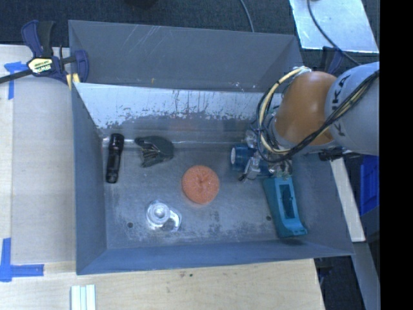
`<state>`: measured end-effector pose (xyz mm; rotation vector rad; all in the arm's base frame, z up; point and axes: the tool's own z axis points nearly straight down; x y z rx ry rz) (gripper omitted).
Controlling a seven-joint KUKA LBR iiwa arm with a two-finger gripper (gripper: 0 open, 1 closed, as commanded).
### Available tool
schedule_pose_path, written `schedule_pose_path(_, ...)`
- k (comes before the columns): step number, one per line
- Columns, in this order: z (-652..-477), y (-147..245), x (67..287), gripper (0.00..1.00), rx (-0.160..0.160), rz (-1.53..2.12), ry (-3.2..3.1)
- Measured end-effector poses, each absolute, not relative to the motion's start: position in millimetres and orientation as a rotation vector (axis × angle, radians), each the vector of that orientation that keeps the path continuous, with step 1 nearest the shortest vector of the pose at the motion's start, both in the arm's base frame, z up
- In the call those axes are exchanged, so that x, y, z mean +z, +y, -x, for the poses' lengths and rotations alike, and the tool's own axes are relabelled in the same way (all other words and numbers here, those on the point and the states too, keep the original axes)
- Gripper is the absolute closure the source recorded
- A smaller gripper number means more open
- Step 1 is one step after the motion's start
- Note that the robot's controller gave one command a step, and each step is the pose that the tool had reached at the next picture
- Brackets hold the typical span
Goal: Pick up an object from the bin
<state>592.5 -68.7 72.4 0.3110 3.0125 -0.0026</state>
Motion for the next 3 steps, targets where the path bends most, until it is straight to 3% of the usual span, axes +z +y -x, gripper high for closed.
schedule_pose_path(1, -592.6, -68.7, 72.4, 1.0, -0.003, -0.31, 3.013)
schedule_pose_path(2, -588.8, -70.0, 89.1, 1.0, -0.003, -0.304, 3.023)
schedule_pose_path(3, -555.4, -76.7, 83.8, 1.0, -0.033, 0.209, 2.972)
